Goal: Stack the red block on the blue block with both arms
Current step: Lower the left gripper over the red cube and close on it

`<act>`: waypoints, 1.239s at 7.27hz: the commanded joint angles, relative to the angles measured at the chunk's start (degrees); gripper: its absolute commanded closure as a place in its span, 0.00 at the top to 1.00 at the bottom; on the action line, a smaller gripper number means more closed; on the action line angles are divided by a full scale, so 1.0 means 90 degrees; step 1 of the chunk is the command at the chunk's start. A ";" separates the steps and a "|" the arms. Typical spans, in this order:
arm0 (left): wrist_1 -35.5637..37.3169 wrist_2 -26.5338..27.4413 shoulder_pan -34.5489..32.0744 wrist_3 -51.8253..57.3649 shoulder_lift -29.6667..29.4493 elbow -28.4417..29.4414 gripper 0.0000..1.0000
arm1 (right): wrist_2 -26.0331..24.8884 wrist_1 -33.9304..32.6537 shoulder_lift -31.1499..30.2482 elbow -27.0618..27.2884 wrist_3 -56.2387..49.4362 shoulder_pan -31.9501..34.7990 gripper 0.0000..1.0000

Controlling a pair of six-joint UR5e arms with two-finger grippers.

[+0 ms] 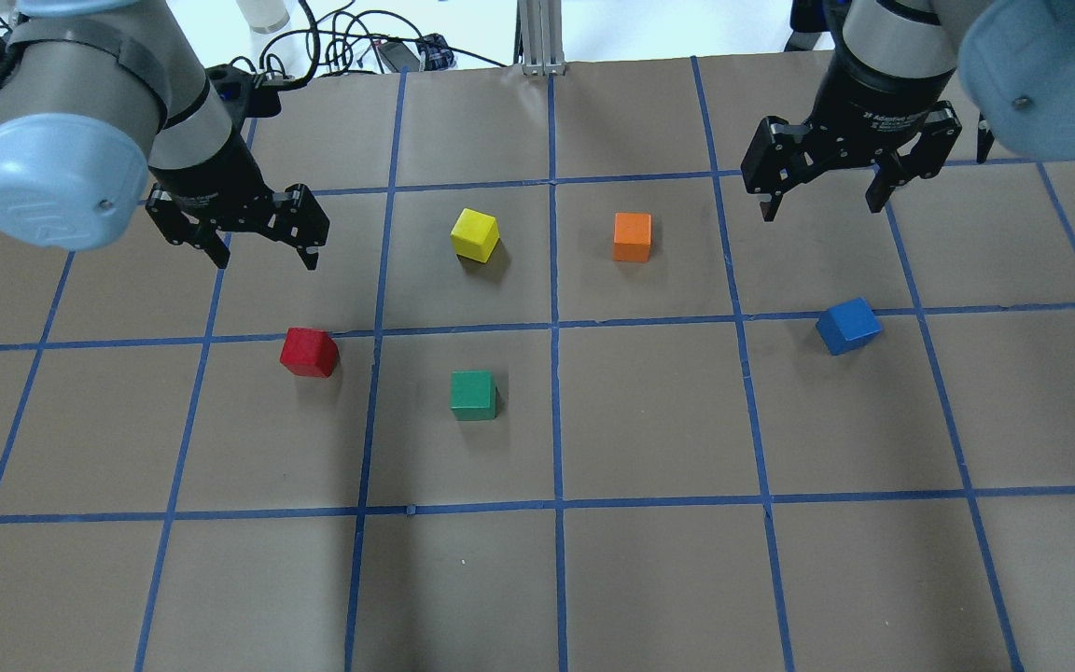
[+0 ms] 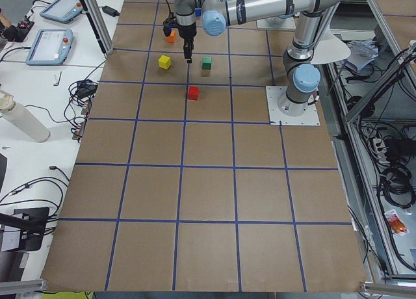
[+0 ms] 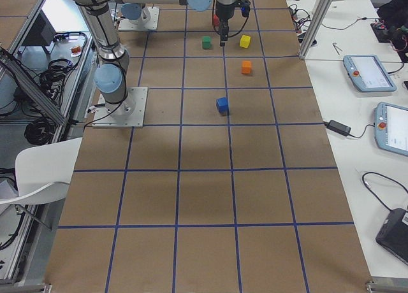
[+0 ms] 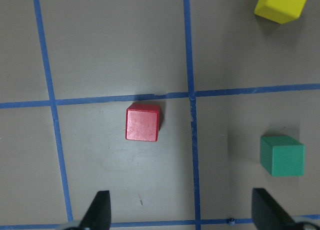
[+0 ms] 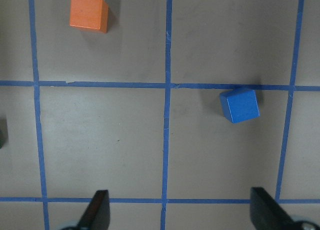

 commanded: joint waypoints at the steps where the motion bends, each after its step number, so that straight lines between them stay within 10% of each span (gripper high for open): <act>1: 0.0865 0.0001 0.0340 0.0836 -0.0265 -0.0660 1.00 | 0.0010 0.0000 0.0014 0.0000 0.0000 -0.0003 1.00; 7: 0.3230 -0.0038 0.0468 0.1718 -0.1085 -0.1903 1.00 | -0.0010 0.0010 0.0034 0.0000 -0.0088 0.0006 1.00; 9: 0.3389 0.0020 0.0468 0.1757 -0.1184 -0.2029 0.63 | -0.0010 0.0010 0.0024 0.0000 -0.0195 -0.0003 1.00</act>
